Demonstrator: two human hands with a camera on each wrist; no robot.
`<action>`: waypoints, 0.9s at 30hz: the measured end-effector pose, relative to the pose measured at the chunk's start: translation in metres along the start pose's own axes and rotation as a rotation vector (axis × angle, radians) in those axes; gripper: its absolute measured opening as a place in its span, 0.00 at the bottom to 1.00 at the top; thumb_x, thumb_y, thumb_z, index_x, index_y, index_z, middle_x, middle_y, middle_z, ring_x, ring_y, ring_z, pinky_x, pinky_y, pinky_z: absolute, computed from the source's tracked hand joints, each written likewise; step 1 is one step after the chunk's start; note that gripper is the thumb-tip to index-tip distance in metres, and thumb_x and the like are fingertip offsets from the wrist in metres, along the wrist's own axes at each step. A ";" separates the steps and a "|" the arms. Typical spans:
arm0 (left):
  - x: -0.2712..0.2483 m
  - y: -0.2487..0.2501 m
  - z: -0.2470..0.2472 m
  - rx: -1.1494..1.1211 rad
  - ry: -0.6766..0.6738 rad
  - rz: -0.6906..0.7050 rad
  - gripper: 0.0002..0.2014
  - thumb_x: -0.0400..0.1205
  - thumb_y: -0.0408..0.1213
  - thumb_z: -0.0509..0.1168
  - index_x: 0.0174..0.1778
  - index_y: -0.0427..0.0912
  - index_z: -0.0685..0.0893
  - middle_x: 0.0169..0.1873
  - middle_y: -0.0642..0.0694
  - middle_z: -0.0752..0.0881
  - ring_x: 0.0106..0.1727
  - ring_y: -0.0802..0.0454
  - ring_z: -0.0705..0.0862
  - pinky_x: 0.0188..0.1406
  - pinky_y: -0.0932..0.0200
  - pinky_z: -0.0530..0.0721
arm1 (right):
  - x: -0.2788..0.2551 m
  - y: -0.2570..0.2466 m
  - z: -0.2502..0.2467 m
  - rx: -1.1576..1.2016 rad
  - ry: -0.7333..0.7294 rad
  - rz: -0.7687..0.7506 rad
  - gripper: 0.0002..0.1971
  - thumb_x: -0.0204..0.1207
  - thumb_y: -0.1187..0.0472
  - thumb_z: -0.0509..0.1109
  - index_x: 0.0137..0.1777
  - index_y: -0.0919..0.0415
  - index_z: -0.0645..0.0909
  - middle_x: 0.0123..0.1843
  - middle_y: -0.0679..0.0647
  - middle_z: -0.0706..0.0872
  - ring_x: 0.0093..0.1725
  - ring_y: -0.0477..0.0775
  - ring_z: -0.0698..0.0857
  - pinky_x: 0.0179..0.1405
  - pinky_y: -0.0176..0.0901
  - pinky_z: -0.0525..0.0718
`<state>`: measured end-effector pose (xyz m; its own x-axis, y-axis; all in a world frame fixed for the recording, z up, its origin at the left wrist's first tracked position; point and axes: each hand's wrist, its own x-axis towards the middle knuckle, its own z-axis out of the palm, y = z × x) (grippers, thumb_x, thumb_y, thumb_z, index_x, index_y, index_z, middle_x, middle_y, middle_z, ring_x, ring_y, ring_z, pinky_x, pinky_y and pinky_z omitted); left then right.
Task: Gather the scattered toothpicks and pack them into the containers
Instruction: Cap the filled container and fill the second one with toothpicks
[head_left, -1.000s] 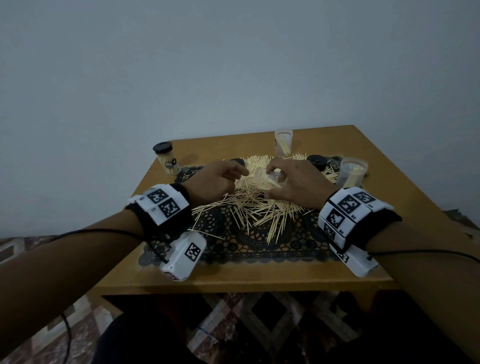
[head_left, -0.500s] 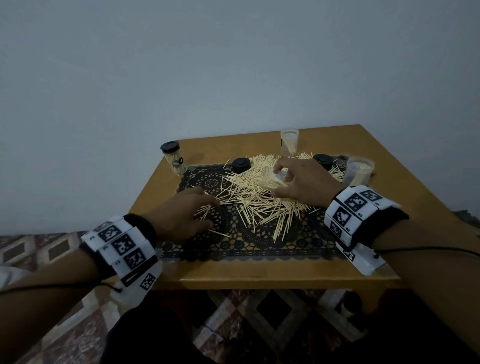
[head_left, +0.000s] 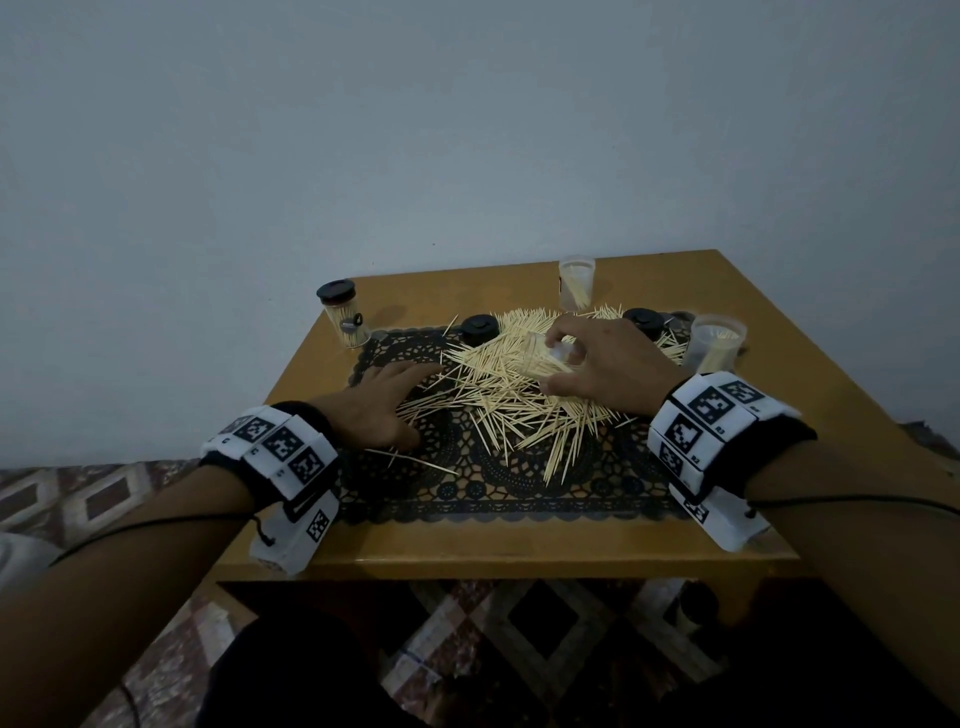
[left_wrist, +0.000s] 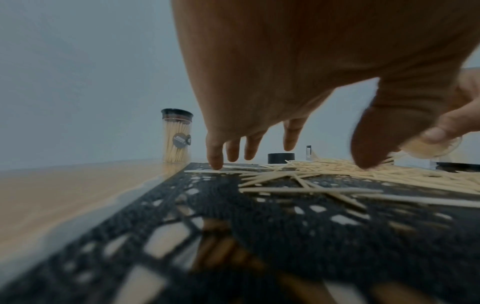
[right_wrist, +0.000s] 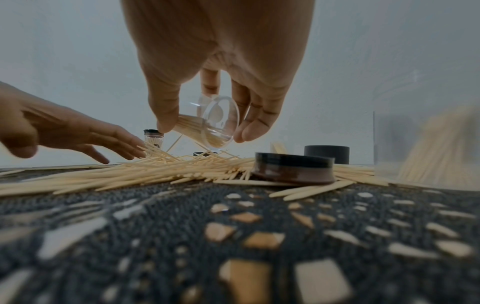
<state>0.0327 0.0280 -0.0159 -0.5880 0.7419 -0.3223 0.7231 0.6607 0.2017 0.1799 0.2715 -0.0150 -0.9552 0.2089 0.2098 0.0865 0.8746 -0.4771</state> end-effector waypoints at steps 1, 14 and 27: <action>0.000 -0.003 0.000 0.010 -0.050 -0.009 0.53 0.61 0.52 0.64 0.83 0.60 0.45 0.84 0.44 0.49 0.82 0.36 0.48 0.78 0.28 0.52 | 0.000 0.000 0.000 0.006 0.000 0.001 0.24 0.68 0.48 0.81 0.61 0.56 0.80 0.45 0.52 0.84 0.44 0.54 0.85 0.43 0.42 0.79; 0.009 -0.008 -0.002 0.067 0.178 0.064 0.23 0.76 0.41 0.74 0.67 0.45 0.81 0.60 0.48 0.80 0.60 0.51 0.80 0.58 0.59 0.79 | 0.000 -0.001 0.000 0.001 0.015 0.003 0.24 0.68 0.48 0.81 0.60 0.55 0.80 0.44 0.54 0.86 0.44 0.54 0.84 0.42 0.42 0.79; 0.019 -0.010 -0.006 0.130 0.248 0.058 0.06 0.76 0.37 0.74 0.40 0.51 0.83 0.40 0.52 0.85 0.45 0.53 0.82 0.45 0.57 0.81 | 0.000 -0.001 0.000 -0.010 0.012 -0.017 0.24 0.68 0.49 0.81 0.60 0.57 0.80 0.42 0.51 0.82 0.44 0.54 0.83 0.41 0.42 0.78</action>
<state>0.0119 0.0361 -0.0183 -0.6036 0.7939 -0.0740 0.7890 0.6081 0.0881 0.1800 0.2708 -0.0147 -0.9531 0.1988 0.2283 0.0727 0.8824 -0.4649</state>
